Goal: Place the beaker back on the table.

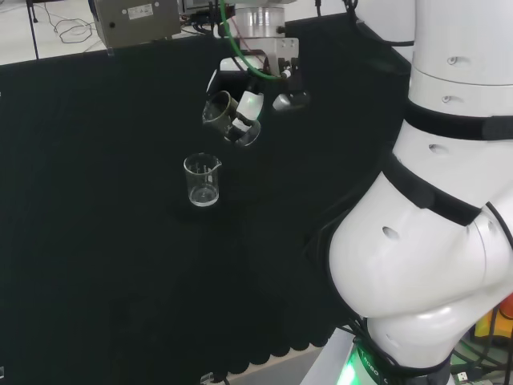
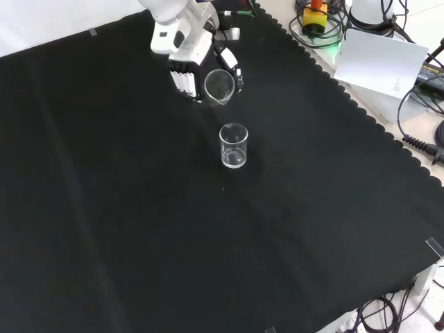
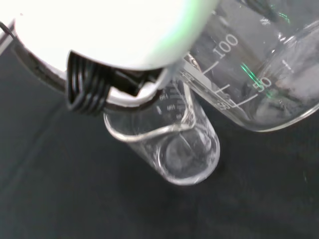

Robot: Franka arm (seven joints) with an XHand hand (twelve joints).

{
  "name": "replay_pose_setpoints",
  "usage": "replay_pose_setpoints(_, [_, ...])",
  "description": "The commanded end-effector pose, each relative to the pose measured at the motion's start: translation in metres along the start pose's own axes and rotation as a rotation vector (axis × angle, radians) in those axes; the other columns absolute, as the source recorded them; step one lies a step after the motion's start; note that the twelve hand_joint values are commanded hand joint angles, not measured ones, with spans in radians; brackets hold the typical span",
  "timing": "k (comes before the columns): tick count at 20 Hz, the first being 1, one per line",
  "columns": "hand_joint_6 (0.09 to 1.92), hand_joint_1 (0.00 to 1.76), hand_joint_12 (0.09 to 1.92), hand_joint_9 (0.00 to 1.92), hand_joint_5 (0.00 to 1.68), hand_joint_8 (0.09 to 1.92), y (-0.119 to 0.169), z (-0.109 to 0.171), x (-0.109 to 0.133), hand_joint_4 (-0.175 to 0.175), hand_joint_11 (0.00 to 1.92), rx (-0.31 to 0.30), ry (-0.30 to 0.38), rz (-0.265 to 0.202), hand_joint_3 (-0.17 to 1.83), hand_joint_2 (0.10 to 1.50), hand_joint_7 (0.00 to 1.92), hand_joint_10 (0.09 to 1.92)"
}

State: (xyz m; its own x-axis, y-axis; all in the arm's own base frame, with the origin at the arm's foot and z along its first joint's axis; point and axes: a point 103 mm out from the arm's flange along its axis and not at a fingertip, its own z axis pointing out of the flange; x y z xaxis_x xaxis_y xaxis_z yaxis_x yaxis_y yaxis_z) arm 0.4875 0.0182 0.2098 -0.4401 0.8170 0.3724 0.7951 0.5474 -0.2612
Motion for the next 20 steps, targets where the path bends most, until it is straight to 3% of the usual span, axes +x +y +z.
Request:
replay_pose_setpoints(1, [0.81, 1.45, 0.79, 1.48, 1.19, 0.74, -0.007, 0.0, -0.036, -0.175, 1.15, -0.123, 0.05, 0.009, 0.96, 0.45, 1.34, 0.61])
replay_pose_setpoints(9, [0.81, 1.45, 0.79, 1.48, 1.19, 0.74, -0.002, 0.013, -0.093, -0.175, 1.14, -0.201, 0.127, 0.074, 0.95, 0.46, 1.34, 0.61])
replay_pose_setpoints(14, [0.8, 1.45, 0.78, 1.48, 1.2, 0.73, 0.009, 0.024, -0.117, -0.175, 1.14, -0.207, 0.189, 0.074, 0.94, 0.46, 1.33, 0.59])
replay_pose_setpoints(17, [0.75, 1.45, 0.76, 1.51, 1.23, 0.7, 0.021, 0.036, -0.128, -0.175, 1.15, -0.217, 0.247, 0.052, 0.93, 0.46, 1.35, 0.51])
replay_pose_setpoints(20, [0.72, 1.45, 0.74, 1.54, 1.25, 0.67, 0.031, 0.047, -0.132, -0.175, 1.16, -0.2, 0.261, 0.039, 0.92, 0.46, 1.36, 0.43])
